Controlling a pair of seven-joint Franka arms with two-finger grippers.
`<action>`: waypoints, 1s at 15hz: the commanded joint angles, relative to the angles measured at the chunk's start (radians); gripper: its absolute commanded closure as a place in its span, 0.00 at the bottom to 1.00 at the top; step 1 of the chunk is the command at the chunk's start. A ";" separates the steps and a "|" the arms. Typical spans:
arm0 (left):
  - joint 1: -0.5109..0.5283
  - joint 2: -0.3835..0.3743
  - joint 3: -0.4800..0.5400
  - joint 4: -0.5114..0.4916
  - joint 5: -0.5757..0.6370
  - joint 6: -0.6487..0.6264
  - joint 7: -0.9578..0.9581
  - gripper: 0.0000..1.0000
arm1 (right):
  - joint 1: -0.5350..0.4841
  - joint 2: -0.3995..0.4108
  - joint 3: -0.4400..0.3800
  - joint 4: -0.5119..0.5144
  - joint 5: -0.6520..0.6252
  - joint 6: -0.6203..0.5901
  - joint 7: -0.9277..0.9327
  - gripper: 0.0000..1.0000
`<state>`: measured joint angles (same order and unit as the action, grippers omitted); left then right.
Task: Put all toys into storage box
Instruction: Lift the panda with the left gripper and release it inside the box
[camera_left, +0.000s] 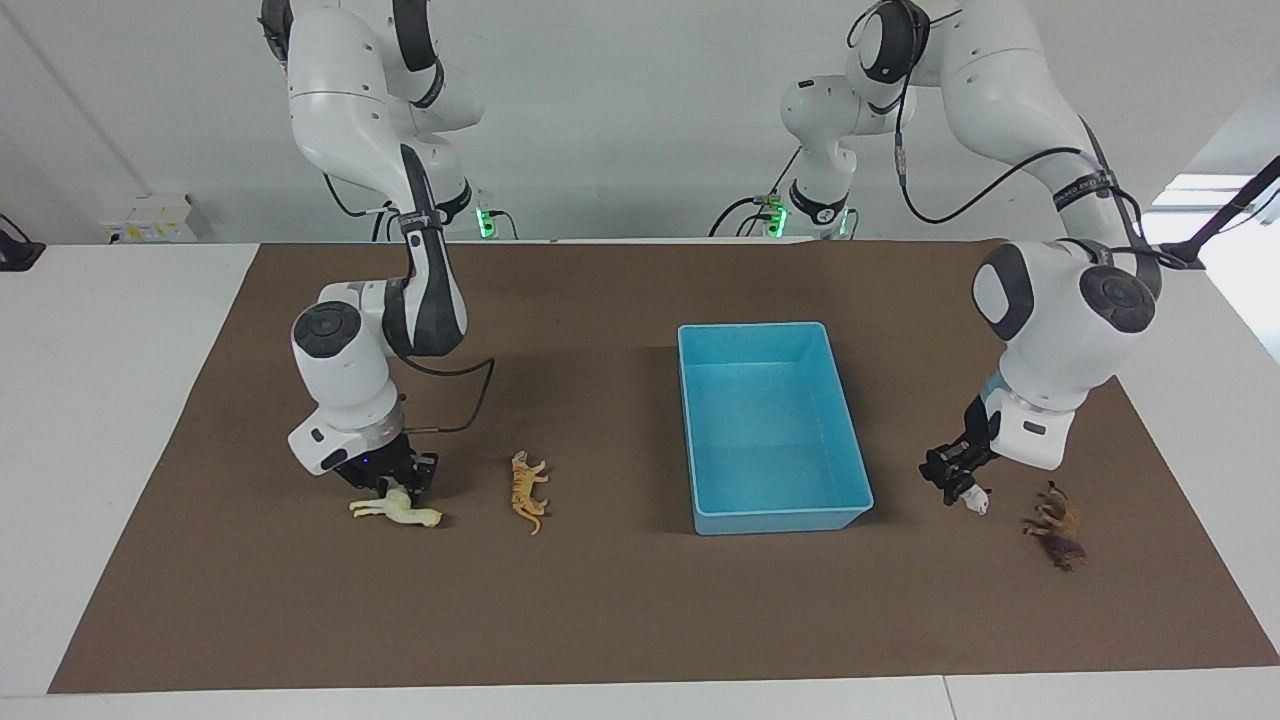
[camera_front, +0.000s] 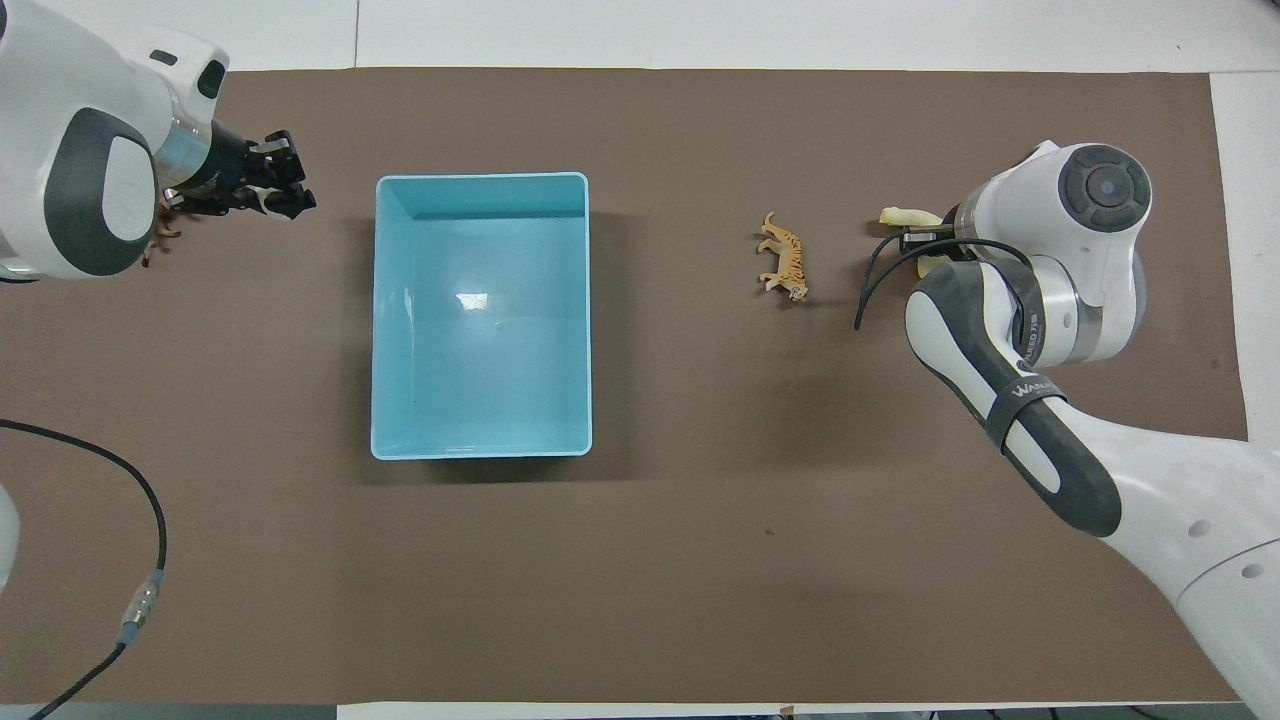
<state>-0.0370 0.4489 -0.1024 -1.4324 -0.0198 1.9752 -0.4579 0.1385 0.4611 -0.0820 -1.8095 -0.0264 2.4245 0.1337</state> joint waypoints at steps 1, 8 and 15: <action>-0.153 -0.059 0.009 -0.017 -0.008 -0.059 -0.224 0.70 | -0.003 -0.002 0.005 0.044 -0.018 -0.022 0.009 1.00; -0.290 -0.188 0.009 -0.344 -0.002 0.120 -0.298 0.00 | -0.007 -0.057 0.008 0.122 -0.012 -0.202 -0.046 1.00; -0.204 -0.205 0.021 -0.289 0.072 0.025 -0.198 0.00 | 0.006 -0.070 0.040 0.275 0.075 -0.370 -0.048 1.00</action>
<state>-0.2892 0.2621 -0.0796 -1.7106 0.0303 2.0208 -0.7283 0.1395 0.3908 -0.0725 -1.6032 -0.0024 2.1203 0.0911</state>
